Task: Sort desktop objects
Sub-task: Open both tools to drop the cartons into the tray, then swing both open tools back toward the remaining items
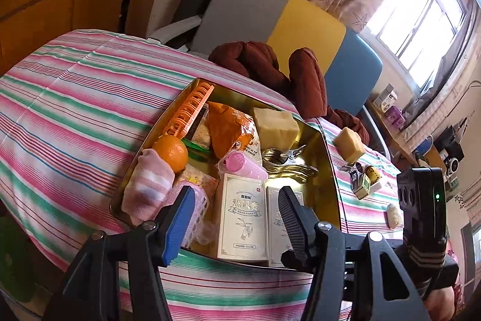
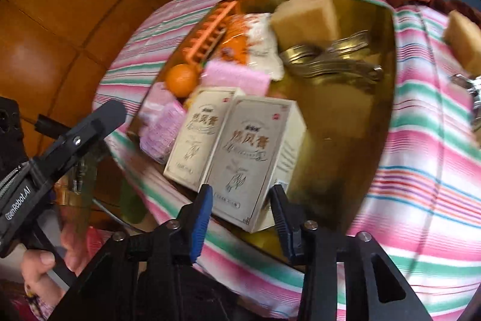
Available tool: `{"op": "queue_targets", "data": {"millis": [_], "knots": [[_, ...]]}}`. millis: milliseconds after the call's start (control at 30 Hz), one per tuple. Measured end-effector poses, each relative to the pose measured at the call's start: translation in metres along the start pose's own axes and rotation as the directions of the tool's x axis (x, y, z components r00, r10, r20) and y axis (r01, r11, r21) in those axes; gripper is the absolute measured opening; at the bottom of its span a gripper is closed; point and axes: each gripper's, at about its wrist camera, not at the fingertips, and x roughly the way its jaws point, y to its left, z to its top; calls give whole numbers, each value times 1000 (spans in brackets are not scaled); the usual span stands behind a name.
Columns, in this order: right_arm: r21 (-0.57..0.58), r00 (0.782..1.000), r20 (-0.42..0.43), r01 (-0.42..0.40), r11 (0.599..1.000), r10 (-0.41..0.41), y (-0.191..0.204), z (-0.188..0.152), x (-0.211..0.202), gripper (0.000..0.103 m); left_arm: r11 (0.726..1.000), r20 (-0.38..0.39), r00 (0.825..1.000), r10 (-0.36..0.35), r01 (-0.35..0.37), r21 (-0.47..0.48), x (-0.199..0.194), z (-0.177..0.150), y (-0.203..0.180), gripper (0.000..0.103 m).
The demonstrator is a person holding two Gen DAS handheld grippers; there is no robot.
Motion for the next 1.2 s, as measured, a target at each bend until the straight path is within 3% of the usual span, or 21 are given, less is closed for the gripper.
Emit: {"op": "queue_targets", "data": {"millis": [167, 267, 333, 400, 733, 900, 1067, 1100, 1200], "knots": [[26, 996, 80, -35, 999, 32, -10, -5, -20, 47, 999, -10, 1000, -8, 8, 33, 2, -2, -10, 58], [19, 987, 161, 5, 1000, -8, -20, -10, -46, 47, 998, -33, 999, -19, 21, 59, 10, -6, -24, 58], [38, 978, 205, 27, 999, -34, -32, -16, -61, 52, 996, -50, 998, -36, 40, 76, 15, -9, -36, 58], [80, 968, 240, 53, 995, -70, -52, -24, -77, 63, 993, -71, 996, -44, 52, 107, 20, -13, -52, 58], [228, 938, 248, 188, 955, -244, -154, -57, -130, 64, 947, -169, 981, -99, 145, 286, 43, -37, -138, 59], [304, 888, 206, 341, 890, -411, -214, -68, -159, 59, 915, -217, 968, -123, 195, 354, 57, -46, -176, 59], [433, 815, 157, 451, 781, -557, -285, -75, -190, 59, 896, -280, 951, -133, 236, 375, 76, -55, -205, 59], [457, 809, 146, 455, 764, -569, -298, -77, -195, 61, 894, -294, 946, -138, 246, 375, 81, -57, -210, 59], [522, 818, 137, 419, 743, -559, -332, -83, -202, 69, 881, -317, 940, -129, 255, 399, 91, -62, -225, 59]]}}
